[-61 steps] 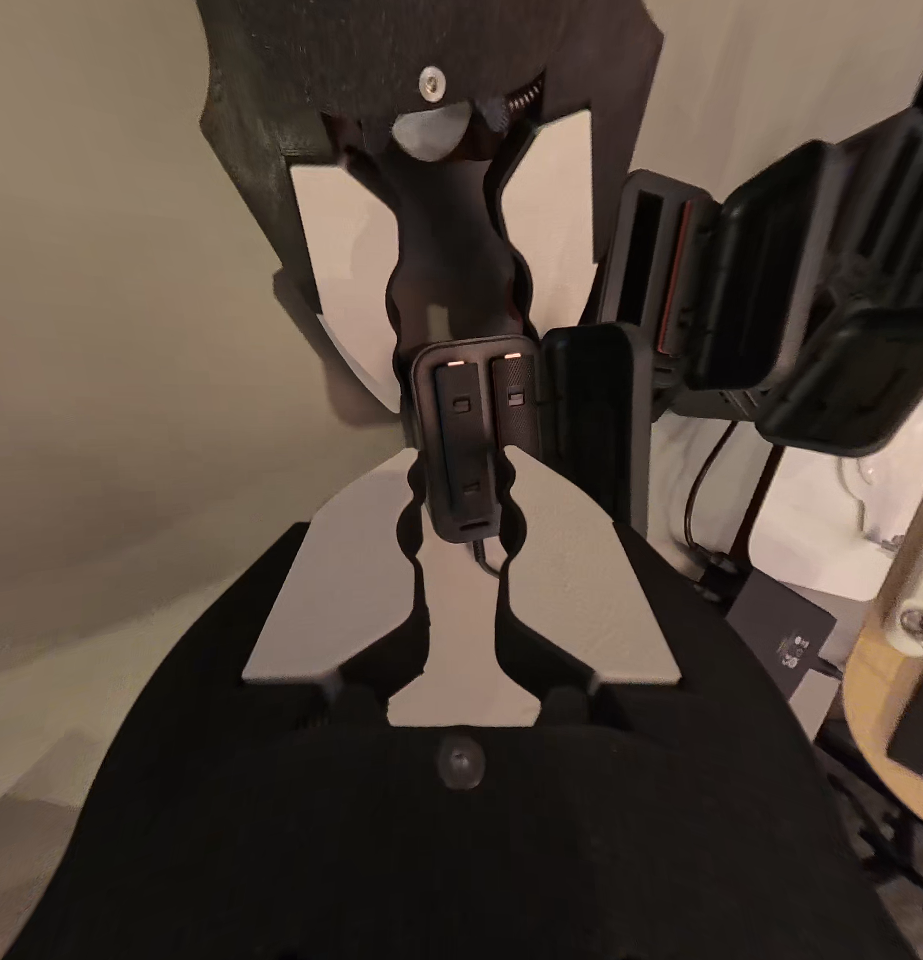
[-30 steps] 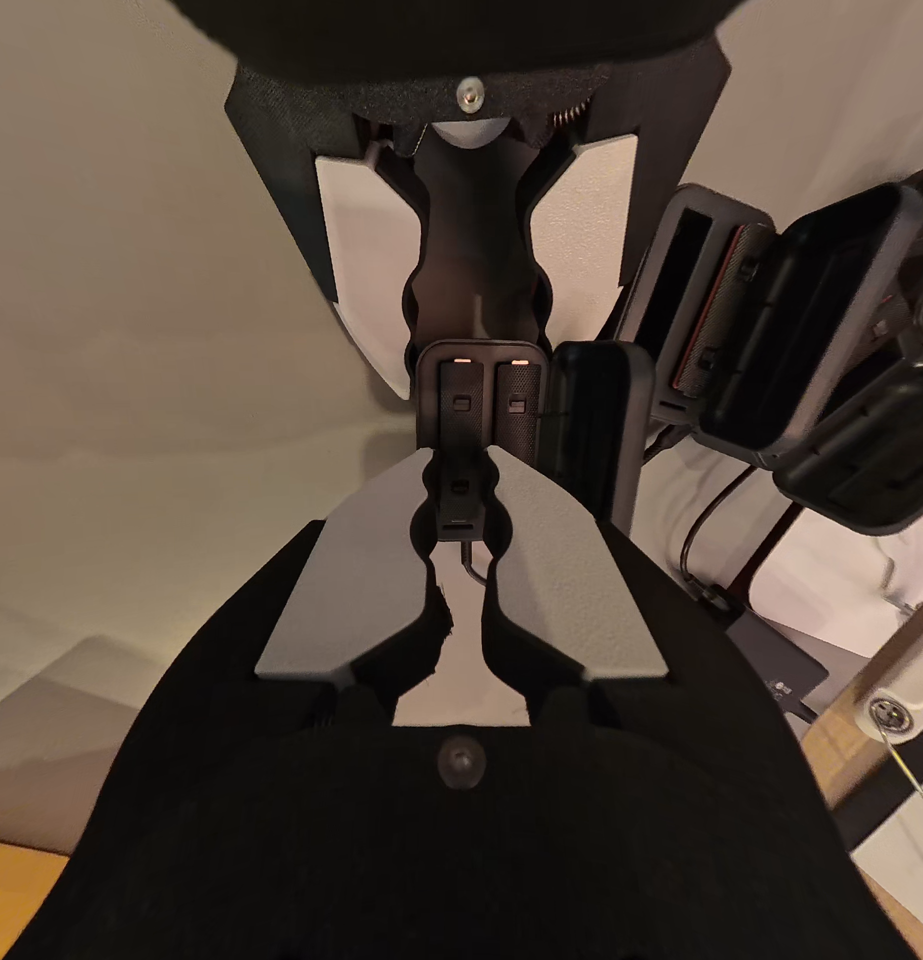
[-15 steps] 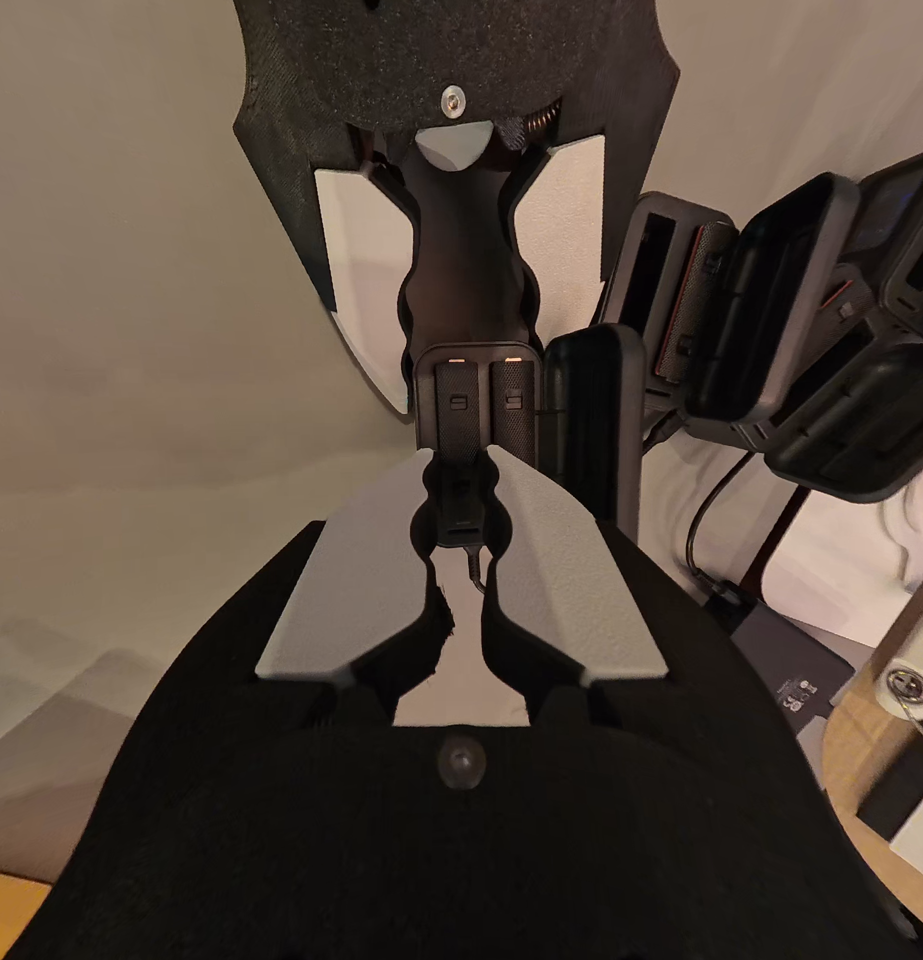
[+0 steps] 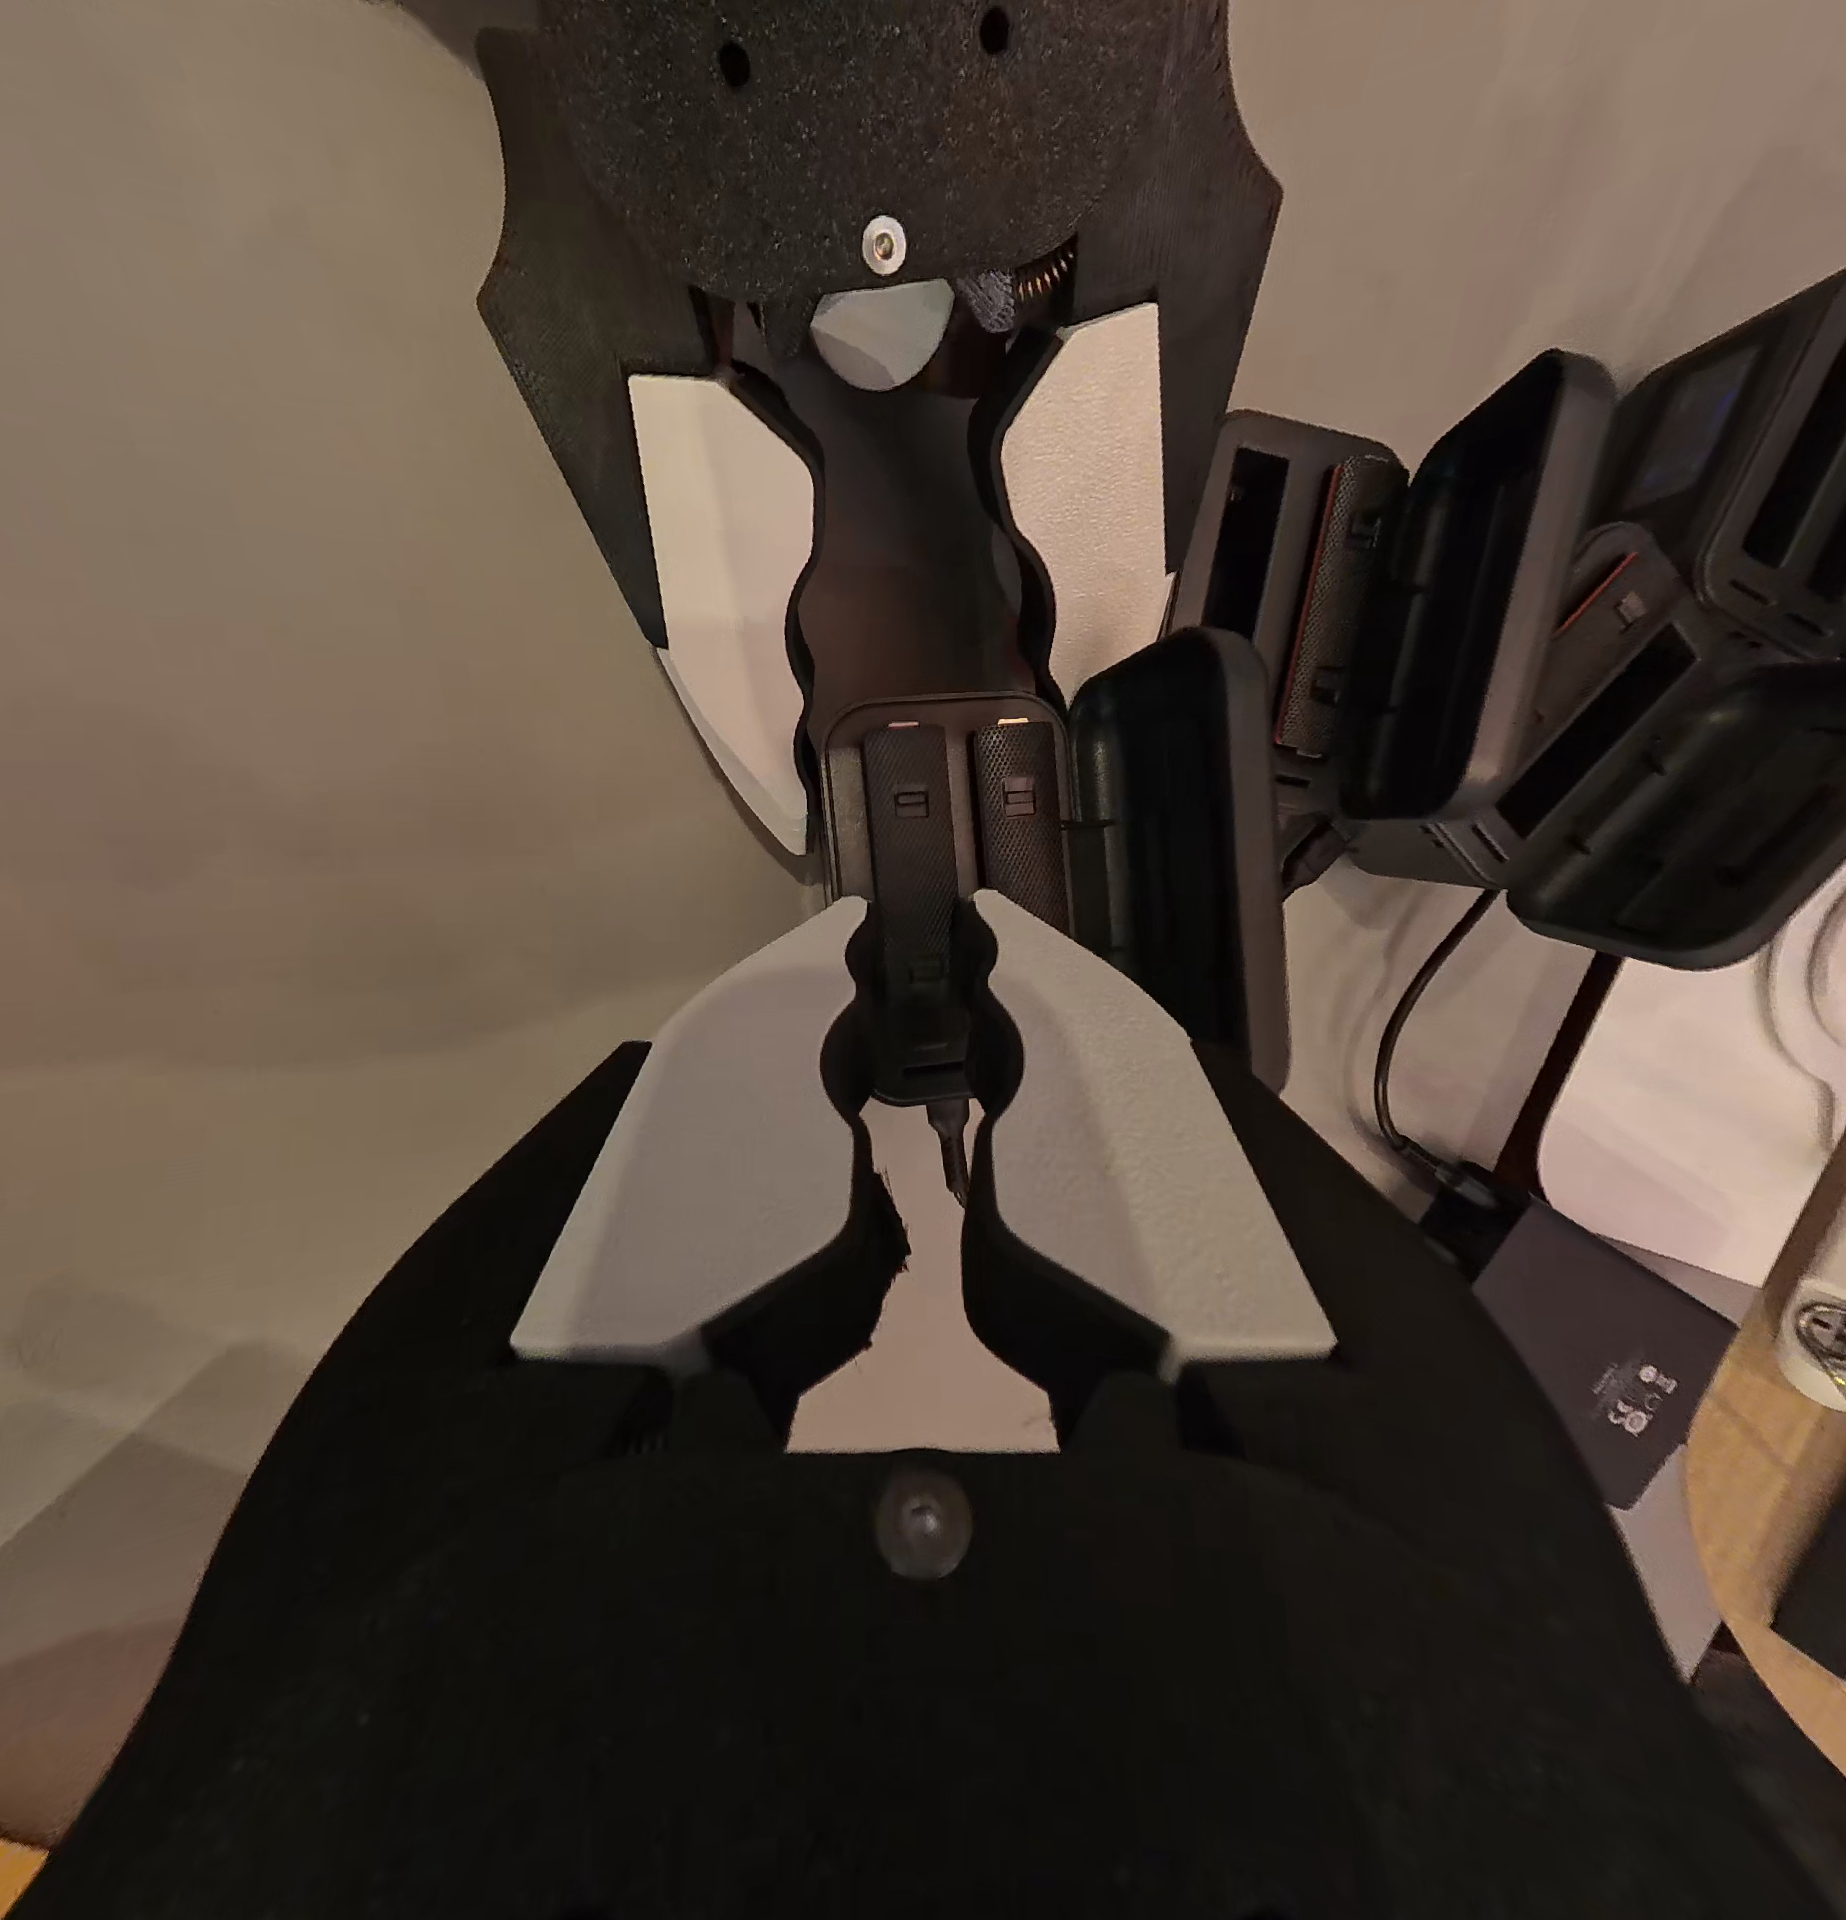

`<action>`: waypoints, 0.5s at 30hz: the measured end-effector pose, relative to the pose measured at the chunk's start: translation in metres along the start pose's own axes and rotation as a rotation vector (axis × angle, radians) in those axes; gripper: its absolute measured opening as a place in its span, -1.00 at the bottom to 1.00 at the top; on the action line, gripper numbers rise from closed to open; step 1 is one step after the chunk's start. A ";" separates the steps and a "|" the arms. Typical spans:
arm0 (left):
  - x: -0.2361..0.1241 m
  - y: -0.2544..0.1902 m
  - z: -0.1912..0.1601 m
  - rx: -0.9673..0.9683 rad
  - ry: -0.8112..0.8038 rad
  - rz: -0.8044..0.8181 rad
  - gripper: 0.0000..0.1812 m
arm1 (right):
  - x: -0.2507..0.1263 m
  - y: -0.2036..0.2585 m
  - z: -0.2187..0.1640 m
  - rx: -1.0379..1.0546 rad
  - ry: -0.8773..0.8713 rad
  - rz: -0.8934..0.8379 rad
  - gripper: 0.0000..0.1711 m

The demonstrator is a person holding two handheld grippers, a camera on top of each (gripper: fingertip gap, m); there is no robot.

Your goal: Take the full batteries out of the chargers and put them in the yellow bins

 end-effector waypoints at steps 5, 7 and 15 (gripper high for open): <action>0.003 0.000 -0.014 0.058 0.083 0.008 -0.37 | -0.013 -0.004 0.009 0.039 -0.122 -0.021 -0.86; -0.003 -0.001 -0.001 0.080 0.007 0.033 -0.38 | -0.032 -0.008 0.018 0.013 -0.133 -0.051 -0.85; -0.001 -0.005 0.008 0.065 -0.006 0.012 -0.38 | -0.056 0.006 0.018 0.012 -0.146 -0.085 -0.85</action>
Point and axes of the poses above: each gripper's, where its closed fingertips meet, x out along the fingers, z out of its top, y = z × x across the jaws, the point moved 5 cm from there along -x, back along the fingers, and after that the axes turned 9 degrees about -y, right-handed, at the moved point
